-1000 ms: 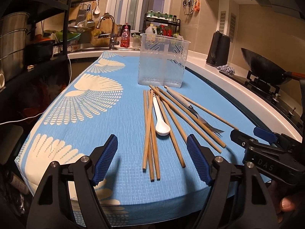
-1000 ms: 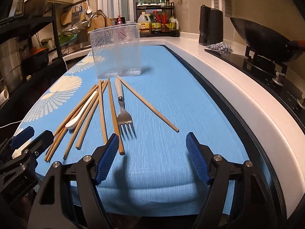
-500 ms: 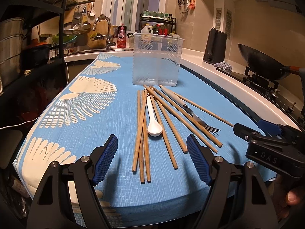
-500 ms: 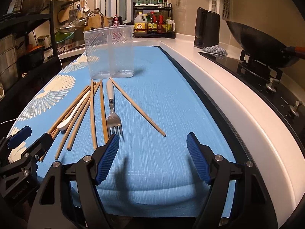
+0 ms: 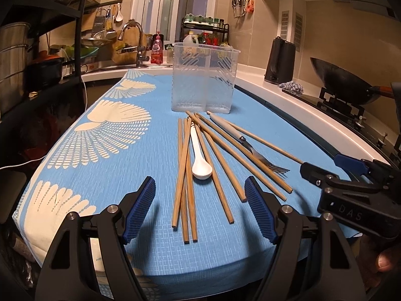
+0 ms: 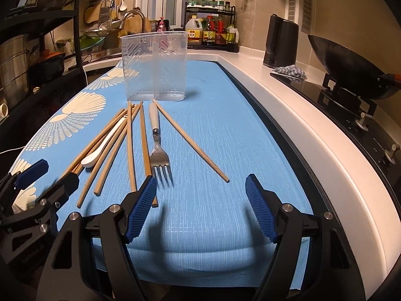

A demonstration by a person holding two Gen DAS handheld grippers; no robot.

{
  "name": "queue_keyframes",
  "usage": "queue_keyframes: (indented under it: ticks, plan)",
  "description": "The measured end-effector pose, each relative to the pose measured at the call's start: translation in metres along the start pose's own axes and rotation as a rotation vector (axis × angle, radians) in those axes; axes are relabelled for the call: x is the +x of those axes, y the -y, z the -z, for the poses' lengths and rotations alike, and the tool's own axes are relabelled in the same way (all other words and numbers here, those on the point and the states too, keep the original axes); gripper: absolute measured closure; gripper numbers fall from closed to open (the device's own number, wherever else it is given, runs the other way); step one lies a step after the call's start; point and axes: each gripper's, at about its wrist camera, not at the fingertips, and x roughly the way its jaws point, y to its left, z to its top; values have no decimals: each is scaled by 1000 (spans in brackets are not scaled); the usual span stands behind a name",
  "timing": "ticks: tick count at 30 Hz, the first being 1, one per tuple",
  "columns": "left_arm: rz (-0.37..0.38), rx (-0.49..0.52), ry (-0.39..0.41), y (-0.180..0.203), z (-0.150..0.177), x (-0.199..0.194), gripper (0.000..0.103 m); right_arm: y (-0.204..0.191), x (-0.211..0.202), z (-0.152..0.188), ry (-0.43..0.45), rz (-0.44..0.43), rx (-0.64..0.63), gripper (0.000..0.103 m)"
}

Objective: Organize utensils
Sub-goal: 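Move both tools toward the loose wooden chopsticks on the cloth, then close the left tool on one chopstick while the right tool grasps another chopstick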

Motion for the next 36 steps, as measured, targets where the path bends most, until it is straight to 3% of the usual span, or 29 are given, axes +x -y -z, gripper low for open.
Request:
queue_keyframes:
  ticks: [19, 22, 24, 30, 36]
  plan:
    - [2, 18, 3, 7, 0, 2, 34, 0, 0, 0, 1, -6, 10, 30]
    - [2, 15, 3, 5, 1, 3, 40, 0, 1, 0, 2, -14, 14, 31]
    - [-4, 16, 3, 2, 1, 3, 53, 2, 3, 0, 1, -12, 13, 32]
    - [-18, 14, -25, -7, 6, 5, 85, 21, 8, -3, 8, -2, 38, 54]
    - [-44, 11, -34, -12, 7, 6, 92, 30, 27, -4, -22, -16, 32, 58]
